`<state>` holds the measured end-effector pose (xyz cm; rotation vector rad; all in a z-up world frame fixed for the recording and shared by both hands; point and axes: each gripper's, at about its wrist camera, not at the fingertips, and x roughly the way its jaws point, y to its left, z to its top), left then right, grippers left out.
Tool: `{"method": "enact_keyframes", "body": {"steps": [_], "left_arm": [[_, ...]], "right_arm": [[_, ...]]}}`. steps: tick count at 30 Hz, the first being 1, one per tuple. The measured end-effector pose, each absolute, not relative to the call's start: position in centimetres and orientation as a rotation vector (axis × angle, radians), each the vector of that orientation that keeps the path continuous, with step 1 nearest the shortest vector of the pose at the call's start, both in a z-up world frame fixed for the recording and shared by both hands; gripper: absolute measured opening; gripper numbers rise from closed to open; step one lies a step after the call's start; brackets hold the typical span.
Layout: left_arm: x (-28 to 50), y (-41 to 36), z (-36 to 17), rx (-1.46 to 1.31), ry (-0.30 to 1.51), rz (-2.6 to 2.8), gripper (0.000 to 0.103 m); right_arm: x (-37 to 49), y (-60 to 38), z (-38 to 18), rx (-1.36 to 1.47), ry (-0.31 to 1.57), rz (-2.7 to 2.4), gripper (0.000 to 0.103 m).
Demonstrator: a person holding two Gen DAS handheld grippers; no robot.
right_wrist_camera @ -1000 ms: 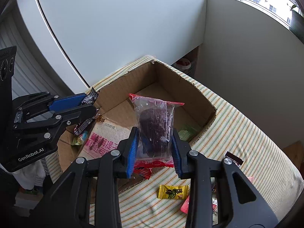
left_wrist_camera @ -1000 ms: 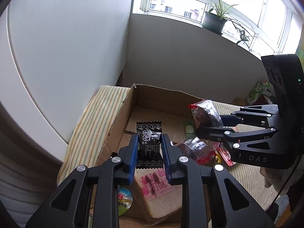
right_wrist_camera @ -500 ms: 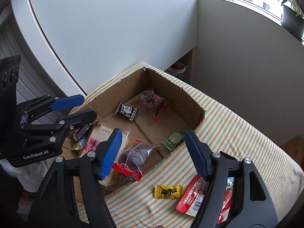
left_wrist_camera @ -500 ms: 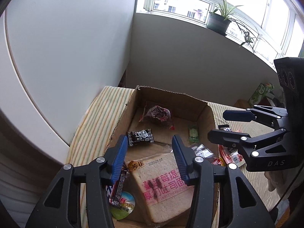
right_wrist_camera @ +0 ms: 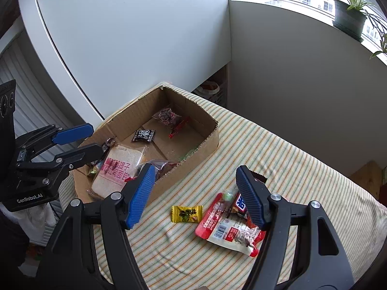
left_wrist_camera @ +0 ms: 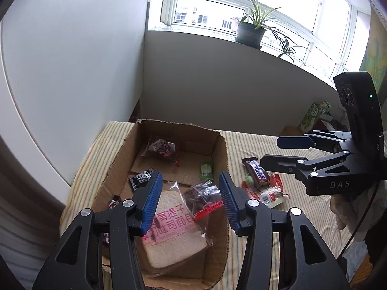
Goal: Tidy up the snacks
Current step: 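Move left gripper toward white-and-blue chocolate bar while right approaches the jelly cup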
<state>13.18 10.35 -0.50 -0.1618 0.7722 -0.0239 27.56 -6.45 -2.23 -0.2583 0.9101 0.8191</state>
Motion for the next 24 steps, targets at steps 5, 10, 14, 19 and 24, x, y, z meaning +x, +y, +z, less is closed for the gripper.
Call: {"method": "enact_keyframes", "body": {"steps": [5,10,14,19,24], "left_arm": [[12.3,7.9,-0.3,-0.148,0.759,-0.057,0.048],[11.4,5.6,-0.7,-0.142,0.754,-0.091,0.048],[11.1,4.0,-1.3,-0.142,0.766,-0.123,0.048],[10.7,2.0,-1.9,-0.141,0.771,-0.148,0.047],[11.0,-0.3,-3.0,-0.13,0.791,-0.175,0.047]], "right_arm": [[27.7,-9.7,-2.0,-0.245,0.91,0.778,0.072],[27.9,-12.6,-2.5,-0.229,0.921,0.736,0.072],[28.6,-14.6,-3.4,-0.201,0.943,0.708,0.072],[29.3,-16.4,-4.7,-0.168,0.969,0.714,0.072],[30.3,-17.2,-5.7,-0.132,0.996,0.739,0.072]]}}
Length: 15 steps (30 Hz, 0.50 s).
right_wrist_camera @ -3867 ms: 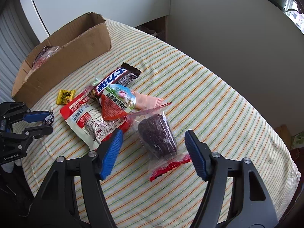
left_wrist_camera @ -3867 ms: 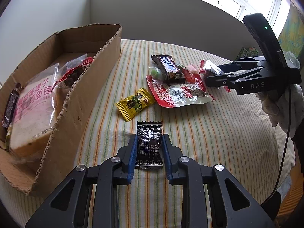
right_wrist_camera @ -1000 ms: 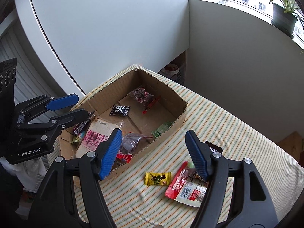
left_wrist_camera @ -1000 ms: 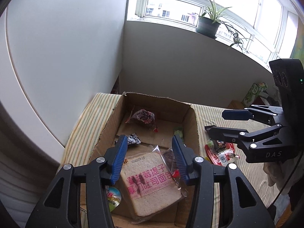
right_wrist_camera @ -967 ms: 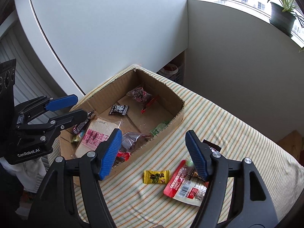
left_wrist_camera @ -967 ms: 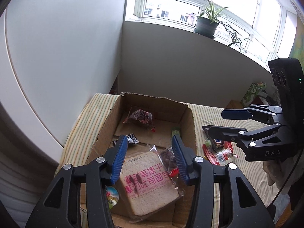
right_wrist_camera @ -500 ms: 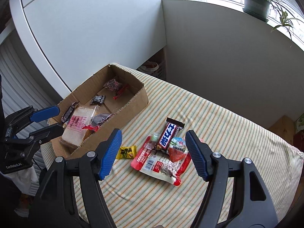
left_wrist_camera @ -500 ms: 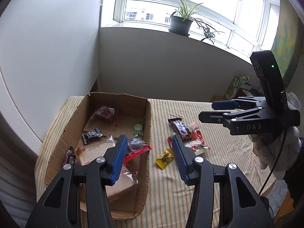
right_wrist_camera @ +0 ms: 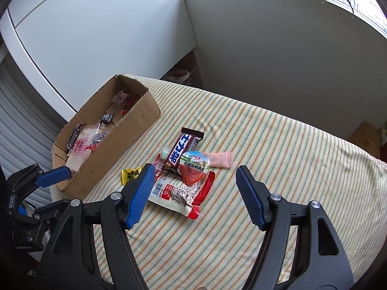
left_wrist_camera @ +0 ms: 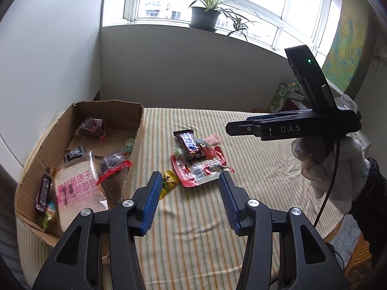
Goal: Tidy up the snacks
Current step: 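Move left gripper toward white-and-blue chocolate bar while right approaches the jelly cup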
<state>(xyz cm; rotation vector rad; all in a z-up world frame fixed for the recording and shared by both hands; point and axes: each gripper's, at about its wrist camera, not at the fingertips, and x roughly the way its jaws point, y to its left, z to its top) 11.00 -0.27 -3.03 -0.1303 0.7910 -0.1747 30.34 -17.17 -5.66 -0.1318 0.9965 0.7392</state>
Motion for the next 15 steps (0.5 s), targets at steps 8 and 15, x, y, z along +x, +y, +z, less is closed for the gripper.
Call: {"method": "enact_keyframes", "body": {"steps": [8,15], "left_arm": [[12.7,-2.0,-5.7,-0.147,0.85,-0.196,0.047],[14.0,-2.2,-6.8,-0.17,0.869,-0.182,0.047]], "right_arm": [[31.9,-16.0,-8.0,-0.135,1.067,0.808,0.046],[33.7,-15.1,-9.3,-0.129,1.095,0.817,0.046]]}}
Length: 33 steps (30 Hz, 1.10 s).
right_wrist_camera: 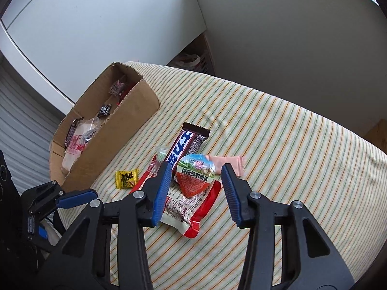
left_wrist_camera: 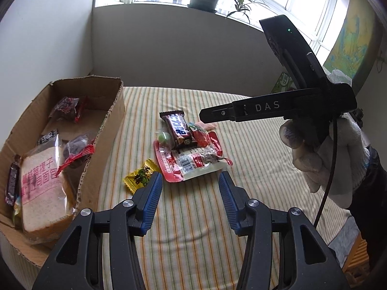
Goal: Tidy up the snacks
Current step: 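Move left gripper toward white-and-blue chocolate bar while right approaches the jelly cup, then grasp the chocolate bar with left gripper while right grasps the jelly cup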
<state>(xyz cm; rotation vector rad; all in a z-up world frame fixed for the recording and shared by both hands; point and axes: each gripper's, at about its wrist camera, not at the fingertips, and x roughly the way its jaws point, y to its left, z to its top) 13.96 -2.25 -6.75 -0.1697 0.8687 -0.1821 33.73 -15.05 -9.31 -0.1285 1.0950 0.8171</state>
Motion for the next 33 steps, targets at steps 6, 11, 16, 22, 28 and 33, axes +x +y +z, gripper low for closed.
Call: {"method": "enact_keyframes", "body": {"steps": [6,11,16,22,28,33], "left_arm": [[15.8,-2.1,-7.1,-0.178,0.877,-0.163,0.047],[16.8,-1.9,-7.4,-0.17,0.881,-0.143,0.043],[17.5,-1.8,-7.6,-0.169,0.883,-0.138,0.041],[18.2,-2.2,-7.9,-0.16,0.888,-0.142,0.04],[18.7,-2.8,-7.9,-0.147,0.888,-0.141,0.038],[20.0,-3.2,-8.1,-0.146,0.899,-0.133,0.037]], "right_arm": [[34.7,-14.0,-10.8,-0.113,1.128,0.834,0.045],[34.6,-13.1,-11.6,-0.161,1.129,0.839,0.038],[34.2,-13.3,-11.9,-0.215,1.118,0.836,0.038],[33.9,-14.7,-11.8,-0.269,1.104,0.807,0.038],[34.2,-16.9,-12.0,-0.289,1.093,0.763,0.038],[34.2,-18.2,-11.8,-0.269,1.079,0.753,0.038]]}}
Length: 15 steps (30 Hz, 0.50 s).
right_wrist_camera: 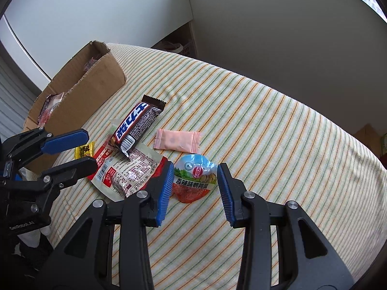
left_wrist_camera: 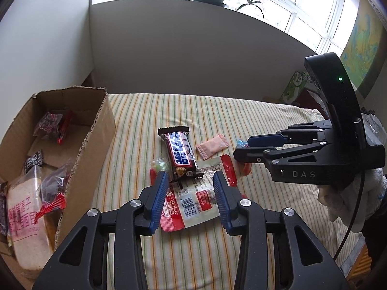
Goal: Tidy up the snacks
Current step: 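Grasp the chocolate bar with left gripper while right grasps the jelly cup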
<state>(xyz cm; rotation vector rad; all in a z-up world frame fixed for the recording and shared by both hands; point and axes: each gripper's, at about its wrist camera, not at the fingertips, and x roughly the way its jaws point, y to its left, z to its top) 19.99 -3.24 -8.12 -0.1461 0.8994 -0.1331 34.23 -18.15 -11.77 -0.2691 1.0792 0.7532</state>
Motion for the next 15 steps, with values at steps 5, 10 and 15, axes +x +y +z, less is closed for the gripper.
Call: {"method": "enact_keyframes", "body": {"steps": [5,10,15], "left_arm": [[22.0,-3.5,-8.8,-0.134,0.915,-0.106,0.034],[23.7,-3.2,-9.5,-0.141,0.94,-0.078,0.034],[25.0,-3.5,-10.7,-0.127,0.973,-0.077,0.034]], "right_arm": [[33.6,-18.6,-11.4,-0.262,1.066,0.768,0.038],[33.4,-18.9,-11.8,-0.274,1.073,0.761,0.038],[33.7,-18.9,-12.2,-0.266,1.076,0.752,0.038]]}}
